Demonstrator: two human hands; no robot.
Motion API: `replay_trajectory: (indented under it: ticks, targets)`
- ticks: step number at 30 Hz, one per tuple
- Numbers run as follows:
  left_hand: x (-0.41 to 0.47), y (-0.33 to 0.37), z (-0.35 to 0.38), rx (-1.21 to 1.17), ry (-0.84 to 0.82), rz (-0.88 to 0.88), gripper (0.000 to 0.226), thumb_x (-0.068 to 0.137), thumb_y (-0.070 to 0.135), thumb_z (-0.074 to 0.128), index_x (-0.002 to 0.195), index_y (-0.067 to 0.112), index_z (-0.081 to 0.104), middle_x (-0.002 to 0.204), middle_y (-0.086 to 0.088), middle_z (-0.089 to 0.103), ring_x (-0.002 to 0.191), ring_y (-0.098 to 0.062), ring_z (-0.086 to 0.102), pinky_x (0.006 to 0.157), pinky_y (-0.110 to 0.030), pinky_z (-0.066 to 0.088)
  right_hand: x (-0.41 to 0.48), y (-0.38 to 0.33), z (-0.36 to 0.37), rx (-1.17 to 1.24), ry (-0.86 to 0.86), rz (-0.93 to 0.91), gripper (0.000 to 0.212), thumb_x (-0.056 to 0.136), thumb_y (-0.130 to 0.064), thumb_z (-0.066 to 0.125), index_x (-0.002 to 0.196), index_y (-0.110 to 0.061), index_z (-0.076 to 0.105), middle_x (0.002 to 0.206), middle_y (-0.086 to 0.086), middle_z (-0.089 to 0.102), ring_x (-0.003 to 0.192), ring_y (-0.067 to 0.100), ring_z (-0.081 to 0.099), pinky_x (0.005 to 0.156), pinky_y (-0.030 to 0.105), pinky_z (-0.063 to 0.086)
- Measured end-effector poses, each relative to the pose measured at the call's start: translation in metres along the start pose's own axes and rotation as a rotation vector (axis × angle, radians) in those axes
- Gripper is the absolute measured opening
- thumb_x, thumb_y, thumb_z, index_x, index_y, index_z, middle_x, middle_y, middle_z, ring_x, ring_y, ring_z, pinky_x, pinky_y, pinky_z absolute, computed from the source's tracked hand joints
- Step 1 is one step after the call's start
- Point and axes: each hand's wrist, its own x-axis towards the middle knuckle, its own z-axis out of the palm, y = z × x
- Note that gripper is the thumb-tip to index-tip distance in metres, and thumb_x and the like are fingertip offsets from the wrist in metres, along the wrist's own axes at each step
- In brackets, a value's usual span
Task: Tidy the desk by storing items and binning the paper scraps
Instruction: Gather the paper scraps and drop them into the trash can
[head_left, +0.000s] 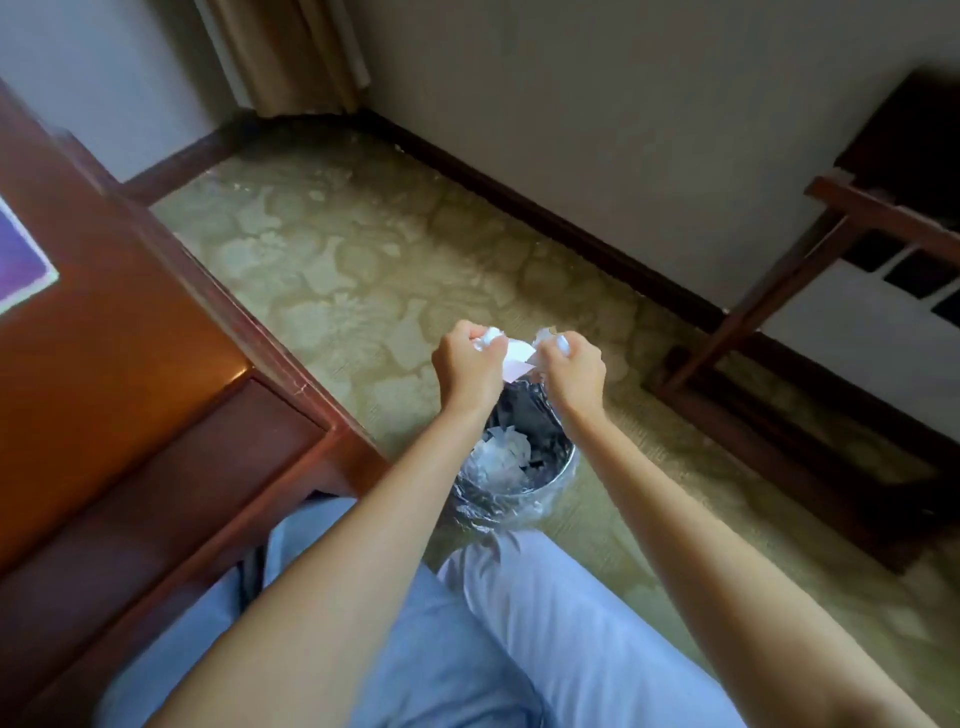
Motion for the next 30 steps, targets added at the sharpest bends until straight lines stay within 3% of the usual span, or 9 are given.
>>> replay_trajectory:
  ticks: [3,6,9,11,16,20,25,28,30]
  targets:
    - [0.022,-0.030,0.015,0.077,-0.032,-0.113,0.020,0.084,0.008,0.056,0.065,0.014,0.050,0.083,-0.009,0.058,0.081,-0.035,0.064,0.064,-0.037,0.049,0.023,0.046,0.015,-0.104,-0.084,0.133,0.023,0.081,-0.020,0.049,0.068,-0.002,0.053,0.083,0.024,0.069,0.066,0.024,0.051,0.060,0.033,0.041]
    - [0.044,-0.052,0.028,0.192,-0.053,-0.168,0.026,0.085,0.005,0.055,0.063,0.016,0.046,0.088,-0.013,0.057,0.078,-0.037,0.064,0.058,-0.035,0.052,0.035,0.074,0.021,-0.201,-0.135,0.212,0.016,0.086,-0.014,0.048,0.073,-0.007,0.054,0.086,0.021,0.068,0.064,0.025,0.054,0.056,0.029,0.043]
    - [0.060,-0.068,0.039,0.290,-0.120,-0.208,0.026,0.088,0.002,0.051,0.064,0.011,0.049,0.078,-0.009,0.056,0.039,-0.019,0.059,0.031,-0.017,0.042,0.046,0.097,0.027,-0.223,-0.206,0.329,0.016,0.092,-0.012,0.047,0.088,-0.007,0.061,0.079,0.015,0.064,0.037,0.011,0.049,0.031,0.015,0.034]
    - [0.067,-0.080,0.044,0.312,-0.146,-0.253,0.037,0.089,0.000,0.051,0.056,0.014,0.042,0.065,-0.005,0.054,0.023,-0.006,0.048,0.027,-0.015,0.038,0.053,0.109,0.033,-0.228,-0.233,0.387,0.019,0.094,-0.015,0.047,0.099,-0.005,0.063,0.079,0.013,0.062,0.038,0.009,0.047,0.030,0.016,0.035]
    - [0.079,-0.110,0.054,0.297,-0.179,-0.392,0.014,0.090,-0.006,0.051,0.098,0.004,0.057,0.097,-0.013,0.055,0.070,-0.035,0.069,0.032,-0.017,0.046,0.070,0.135,0.051,-0.276,-0.272,0.479,0.027,0.094,-0.015,0.046,0.113,-0.001,0.060,0.083,0.014,0.059,0.047,0.013,0.046,0.031,0.018,0.037]
    - [0.087,-0.124,0.066,0.257,-0.280,-0.533,0.034,0.089,-0.014,0.046,0.120,-0.002,0.052,0.132,-0.019,0.047,0.103,-0.045,0.062,0.073,-0.038,0.058,0.079,0.148,0.059,-0.327,-0.303,0.503,0.033,0.096,-0.013,0.042,0.125,-0.001,0.053,0.072,0.007,0.056,0.049,0.012,0.043,0.045,0.022,0.036]
    - [0.090,-0.139,0.069,0.375,-0.357,-0.526,0.042,0.087,-0.013,0.046,0.127,-0.001,0.050,0.135,-0.018,0.048,0.117,-0.038,0.055,0.095,-0.045,0.051,0.091,0.164,0.068,-0.329,-0.286,0.556,0.033,0.097,-0.017,0.039,0.124,-0.003,0.052,0.090,0.014,0.058,0.053,0.018,0.051,0.044,0.027,0.045]
    - [0.091,-0.145,0.069,0.419,-0.386,-0.510,0.042,0.087,-0.012,0.042,0.126,0.000,0.050,0.132,-0.020,0.050,0.118,-0.037,0.054,0.099,-0.044,0.047,0.093,0.169,0.076,-0.308,-0.283,0.584,0.033,0.098,-0.019,0.039,0.125,-0.002,0.047,0.107,0.018,0.059,0.086,0.032,0.064,0.076,0.044,0.058]
    - [0.089,-0.145,0.068,0.411,-0.382,-0.489,0.043,0.088,-0.013,0.038,0.127,0.000,0.049,0.131,-0.022,0.050,0.118,-0.038,0.052,0.100,-0.044,0.047,0.090,0.168,0.077,-0.342,-0.309,0.569,0.028,0.096,-0.016,0.042,0.122,-0.005,0.045,0.108,0.017,0.056,0.090,0.032,0.061,0.075,0.041,0.057]
